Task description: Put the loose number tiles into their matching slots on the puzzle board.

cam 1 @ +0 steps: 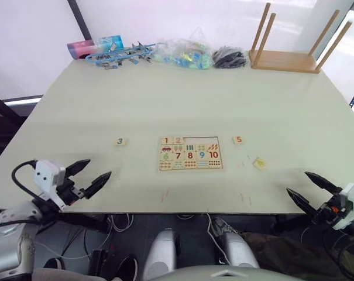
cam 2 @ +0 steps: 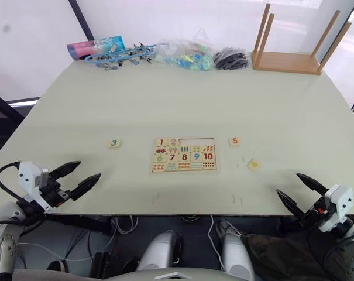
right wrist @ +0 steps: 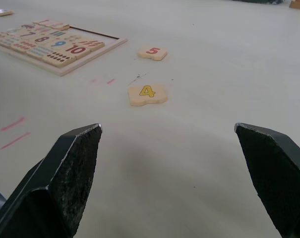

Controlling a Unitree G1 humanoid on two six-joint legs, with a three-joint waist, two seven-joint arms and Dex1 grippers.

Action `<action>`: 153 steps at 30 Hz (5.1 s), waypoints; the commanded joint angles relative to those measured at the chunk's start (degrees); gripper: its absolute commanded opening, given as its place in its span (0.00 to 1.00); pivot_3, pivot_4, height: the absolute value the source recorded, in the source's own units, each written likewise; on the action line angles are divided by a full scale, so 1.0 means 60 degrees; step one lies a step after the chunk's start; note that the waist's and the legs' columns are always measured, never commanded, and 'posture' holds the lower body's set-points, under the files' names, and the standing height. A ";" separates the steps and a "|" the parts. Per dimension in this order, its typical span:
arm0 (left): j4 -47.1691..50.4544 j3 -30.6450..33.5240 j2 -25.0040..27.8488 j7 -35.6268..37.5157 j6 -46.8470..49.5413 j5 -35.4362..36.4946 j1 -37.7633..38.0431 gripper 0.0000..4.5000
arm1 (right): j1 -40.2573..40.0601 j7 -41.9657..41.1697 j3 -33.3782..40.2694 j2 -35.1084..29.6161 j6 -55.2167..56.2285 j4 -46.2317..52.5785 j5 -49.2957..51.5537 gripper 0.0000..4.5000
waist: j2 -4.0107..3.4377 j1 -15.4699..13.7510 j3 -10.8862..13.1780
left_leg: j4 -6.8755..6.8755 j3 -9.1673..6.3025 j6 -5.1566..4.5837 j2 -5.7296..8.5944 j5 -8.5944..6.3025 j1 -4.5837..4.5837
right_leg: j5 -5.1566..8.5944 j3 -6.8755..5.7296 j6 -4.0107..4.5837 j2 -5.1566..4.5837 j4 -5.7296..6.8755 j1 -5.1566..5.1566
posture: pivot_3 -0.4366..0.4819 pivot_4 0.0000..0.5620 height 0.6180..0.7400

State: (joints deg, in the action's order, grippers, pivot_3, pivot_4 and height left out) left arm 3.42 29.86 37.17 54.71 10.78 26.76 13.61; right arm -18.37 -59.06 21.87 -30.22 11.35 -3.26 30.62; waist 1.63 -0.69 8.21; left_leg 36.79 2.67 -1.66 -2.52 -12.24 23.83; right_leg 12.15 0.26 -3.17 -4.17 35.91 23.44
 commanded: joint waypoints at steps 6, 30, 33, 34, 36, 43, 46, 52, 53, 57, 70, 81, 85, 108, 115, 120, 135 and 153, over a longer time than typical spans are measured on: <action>0.0108 0.0337 0.0140 0.0016 -0.0374 0.0280 0.0139 0.98 | 0.0019 0.0311 0.0221 -0.0140 -0.0065 0.0126 -0.0161 1.00 | 0.0000 -0.0017 0.0000 | 0.0000 0.0001 0.0006 0.0001 -0.0004 0.0001 | 0.0002 0.0002 -0.0003 -0.0007 -0.0002 0.0001 | 0.48 0.27 1.00; -0.0665 0.0311 0.0272 0.0341 -0.0732 0.0235 -0.0027 0.98 | 0.0060 -0.0226 0.0088 -0.0065 0.0581 -0.0139 -0.0267 1.00 | -0.0003 -0.0012 0.0001 | -0.0017 0.0006 0.0010 -0.0003 -0.0007 0.0001 | 0.0008 0.0011 -0.0012 -0.0015 -0.0008 0.0013 | 0.48 0.27 1.00; -0.0833 0.0288 0.0318 0.0400 -0.0810 0.0220 -0.0086 0.98 | 0.0036 -0.0257 0.0090 -0.0055 0.0577 -0.0103 -0.0243 1.00 | -0.0003 -0.0013 0.0002 | -0.0021 0.0010 0.0010 -0.0003 -0.0007 0.0003 | 0.0008 0.0016 -0.0012 -0.0016 -0.0008 0.0020 | 0.48 0.27 1.00; -0.0869 0.0277 0.0330 0.0407 -0.0829 0.0217 -0.0107 0.98 | 0.0033 -0.0264 0.0096 -0.0056 0.0578 -0.0100 -0.0239 1.00 | -0.0003 -0.0013 0.0002 | -0.0023 0.0011 0.0010 -0.0003 -0.0007 0.0003 | 0.0007 0.0018 -0.0011 -0.0017 -0.0008 0.0022 | 0.48 0.27 1.00; -0.0952 0.0236 0.0359 0.0440 -0.0864 0.0204 -0.0164 0.98 | 0.0015 -0.0278 0.0104 -0.0055 0.0575 -0.0081 -0.0221 1.00 | -0.0003 -0.0012 0.0001 | -0.0025 0.0011 0.0011 -0.0004 -0.0007 0.0003 | 0.0007 0.0018 -0.0011 -0.0047 -0.0008 0.0024 | 0.48 0.27 1.00; -0.1580 0.0024 0.0628 0.0734 -0.1004 0.0037 -0.0717 0.98 | -0.0238 -0.0731 0.0106 -0.0086 0.0468 0.0391 0.0217 1.00 | -0.0006 -0.0015 0.0003 | -0.0034 0.0012 0.0011 0.0000 -0.0007 0.0003 | 0.0008 0.0014 -0.0011 -0.0056 -0.0010 0.0025 | 0.48 0.27 1.00; -0.2011 -0.0182 0.0934 0.1121 -0.1122 -0.0045 -0.1084 0.98 | -0.0376 -0.1062 0.0050 -0.0136 0.0366 0.0678 0.0474 1.00 | -0.0004 -0.0017 0.0002 | -0.0036 0.0012 0.0011 0.0001 -0.0007 0.0003 | 0.0011 0.0012 -0.0017 -0.0054 -0.0011 0.0025 | 0.48 0.27 1.00; -0.3603 -0.0897 0.1784 0.1917 -0.1496 -0.0498 -0.2515 0.98 | -0.0421 -0.1492 -0.0122 -0.0109 0.0154 0.1260 0.0825 1.00 | -0.0008 -0.0027 0.0005 | -0.0039 0.0014 0.0010 0.0003 -0.0007 0.0003 | 0.0016 0.0008 -0.0024 -0.0047 -0.0012 0.0026 | 0.48 0.27 1.00; -0.3918 -0.1081 0.1878 0.2047 -0.1638 -0.0657 -0.2813 0.98 | -0.0409 -0.1464 -0.0166 -0.0080 0.0122 0.1364 0.0829 1.00 | -0.0006 -0.0021 0.0005 | -0.0040 0.0012 0.0010 0.0004 -0.0007 0.0003 | 0.0016 0.0004 -0.0024 -0.0046 -0.0012 0.0026 | 0.48 0.27 1.00; -0.5290 -0.1865 0.2080 0.2360 -0.1939 -0.1240 -0.4196 0.98 | -0.0380 -0.1316 -0.0272 0.0009 0.0026 0.1657 0.0791 1.00 | -0.0008 -0.0025 0.0005 | -0.0042 0.0014 0.0010 0.0009 -0.0006 0.0004 | -0.0001 -0.0001 0.0003 -0.0030 -0.0013 0.0025 | 0.48 0.27 1.00; -0.9503 -0.3760 0.1845 0.3115 -0.3397 -0.2881 -0.7916 0.98 | -0.0521 -0.1026 -0.0292 0.0035 0.0009 0.2139 0.0806 1.00 | 0.0008 -0.0020 0.0005 | -0.0038 0.0035 -0.0034 0.0036 0.0021 0.0010 | 0.0001 -0.0015 -0.0002 0.0004 -0.0012 0.0019 | 0.48 0.27 1.00; -0.7863 -0.3098 0.1055 0.1791 -0.1752 -0.2164 -0.7261 0.98 | -0.0632 -0.1094 -0.0137 -0.0030 0.0152 0.2114 0.0820 1.00 | 0.0012 -0.0005 0.0004 | -0.0038 0.0021 -0.0036 0.0013 0.0022 0.0016 | -0.0004 -0.0011 0.0006 0.0003 -0.0011 0.0009 | 0.48 0.27 1.00; -0.5788 -0.2601 0.0518 0.0205 -0.0741 -0.1853 -0.5988 0.98 | -0.0600 -0.1129 -0.0134 -0.0048 0.0164 0.2030 0.0802 1.00 | 0.0010 -0.0006 0.0004 | -0.0038 0.0015 -0.0036 0.0000 0.0022 0.0002 | -0.0005 0.0008 0.0005 -0.0006 -0.0008 0.0004 | 0.48 0.27 1.00; -0.0171 -0.2334 -0.1952 -0.5993 0.3533 -0.1921 -0.4164 0.98 | -0.0149 -0.1243 -0.0252 -0.0089 0.0022 0.1824 0.0779 1.00 | 0.0014 -0.0030 0.0000 | -0.0034 0.0014 -0.0035 0.0033 0.0021 0.0000 | -0.0006 0.0007 0.0006 -0.0002 -0.0009 0.0001 | 0.48 0.27 1.00; -0.0680 -0.2315 -0.1679 -0.6031 0.3604 -0.2069 -0.4430 0.98 | -0.0174 -0.1202 -0.0219 -0.0071 0.0060 0.1784 0.0729 1.00 | 0.0011 -0.0026 -0.0002 | -0.0034 0.0014 -0.0035 0.0043 0.0022 -0.0004 | -0.0006 0.0003 0.0005 0.0002 -0.0008 -0.0003 | 0.48 0.27 1.00; -0.0805 -0.2520 -0.1703 -0.6010 0.3712 -0.2086 -0.4416 0.81 | -0.0249 -0.1190 -0.0215 -0.0045 0.0093 0.1790 0.0715 1.00 | 0.0009 -0.0024 -0.0003 | -0.0035 0.0013 -0.0035 0.0043 0.0022 -0.0006 | -0.0006 0.0004 0.0005 0.0004 -0.0008 -0.0003 | 0.48 0.27 1.00; 0.1074 -0.2823 -0.2077 -0.6087 0.4588 -0.1947 -0.3407 0.34 | -0.0203 -0.1373 -0.0263 -0.0064 0.0169 0.1733 0.0801 1.00 | -0.0009 -0.0024 -0.0014 | -0.0035 0.0016 -0.0034 0.0029 0.0021 -0.0007 | -0.0006 0.0014 0.0005 -0.0007 -0.0009 -0.0004 | 0.48 0.27 1.00; 0.5495 -0.2924 -0.4148 -0.8551 0.7281 -0.2012 -0.1218 0.34 | 0.0419 -0.3697 -0.0295 -0.0698 0.0065 0.0789 0.1423 1.00 | -0.0016 -0.0023 -0.0018 | -0.0034 0.0013 -0.0035 0.0047 0.0020 -0.0011 | 0.0004 0.0019 -0.0008 0.0002 -0.0010 -0.0004 | 0.48 0.27 1.00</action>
State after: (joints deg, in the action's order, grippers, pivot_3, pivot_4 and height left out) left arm 35.56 12.92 12.61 4.23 53.03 14.99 5.45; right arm -16.15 -80.16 19.38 -33.52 11.41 1.10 38.14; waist 1.53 -0.83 8.11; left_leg 36.59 2.74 -1.87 -2.23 -12.11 23.77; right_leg 12.21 0.37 -3.27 -4.16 35.85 23.42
